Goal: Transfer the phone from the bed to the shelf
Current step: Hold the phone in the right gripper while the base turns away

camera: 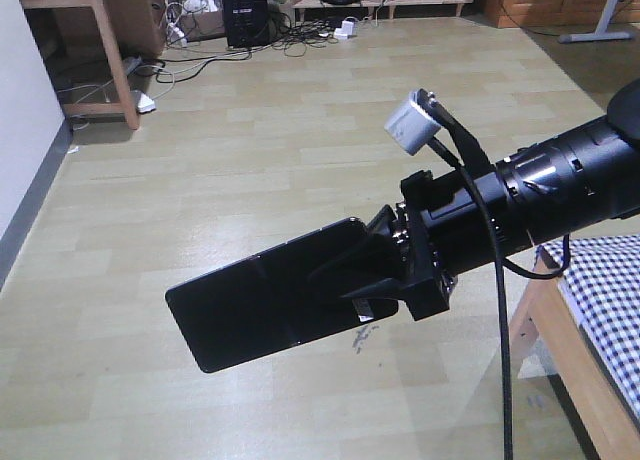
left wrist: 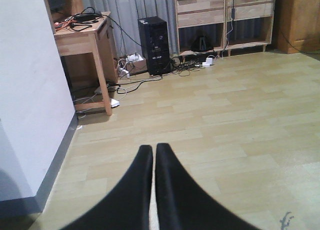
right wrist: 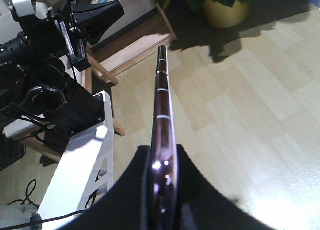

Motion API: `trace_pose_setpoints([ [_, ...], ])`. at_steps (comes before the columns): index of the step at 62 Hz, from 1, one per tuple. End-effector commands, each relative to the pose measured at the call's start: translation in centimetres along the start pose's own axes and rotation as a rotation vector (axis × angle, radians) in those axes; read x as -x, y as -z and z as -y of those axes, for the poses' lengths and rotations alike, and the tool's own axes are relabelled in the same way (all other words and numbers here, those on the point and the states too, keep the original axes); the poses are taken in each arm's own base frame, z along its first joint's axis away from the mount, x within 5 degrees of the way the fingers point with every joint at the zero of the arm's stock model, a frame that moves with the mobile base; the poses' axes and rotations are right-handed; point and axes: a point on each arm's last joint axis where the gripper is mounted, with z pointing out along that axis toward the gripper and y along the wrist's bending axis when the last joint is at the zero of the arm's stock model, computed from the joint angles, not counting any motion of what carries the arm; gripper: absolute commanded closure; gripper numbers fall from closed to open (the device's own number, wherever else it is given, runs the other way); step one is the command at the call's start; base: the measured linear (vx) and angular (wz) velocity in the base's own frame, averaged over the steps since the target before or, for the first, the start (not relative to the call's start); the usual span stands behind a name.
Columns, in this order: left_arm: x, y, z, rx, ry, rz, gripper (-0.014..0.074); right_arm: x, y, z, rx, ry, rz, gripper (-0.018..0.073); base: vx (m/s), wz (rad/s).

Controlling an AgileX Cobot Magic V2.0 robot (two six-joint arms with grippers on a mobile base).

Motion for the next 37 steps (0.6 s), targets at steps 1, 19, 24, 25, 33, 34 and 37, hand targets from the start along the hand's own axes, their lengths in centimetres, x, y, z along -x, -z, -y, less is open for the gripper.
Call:
trace_pose_setpoints([
  [1, 1.54, 0.32, -0.11, 0.005, 0.009, 0.108, 0.0596, 1.2, 1.16, -2.3, 0.09, 0.035, 0.069, 0.0561, 0.3, -0.06],
  [19, 1.54, 0.32, -0.11, 0.005, 0.009, 0.108, 0.0596, 1.2, 1.16, -2.3, 0.09, 0.035, 0.069, 0.0561, 0.34, -0.02],
  [24, 1.54, 0.32, -0.11, 0.005, 0.009, 0.108, 0.0596, 1.2, 1.16, -2.3, 0.09, 0.035, 0.069, 0.0561, 0.38, 0.02],
  [25, 1.54, 0.32, -0.11, 0.005, 0.009, 0.108, 0.0596, 1.2, 1.16, -2.3, 0.09, 0.035, 0.069, 0.0561, 0.39, 0.03],
  [33, 1.54, 0.32, -0.11, 0.005, 0.009, 0.108, 0.0596, 1.2, 1.16, -2.3, 0.09, 0.035, 0.069, 0.0561, 0.4, 0.03],
  [34, 1.54, 0.32, -0.11, 0.005, 0.009, 0.108, 0.0596, 1.2, 1.16, -2.3, 0.09, 0.035, 0.069, 0.0561, 0.4, 0.01],
  [37, 1.54, 0.32, -0.11, 0.005, 0.009, 0.108, 0.0596, 1.2, 1.16, -2.3, 0.09, 0.035, 0.069, 0.0561, 0.41, 0.01],
])
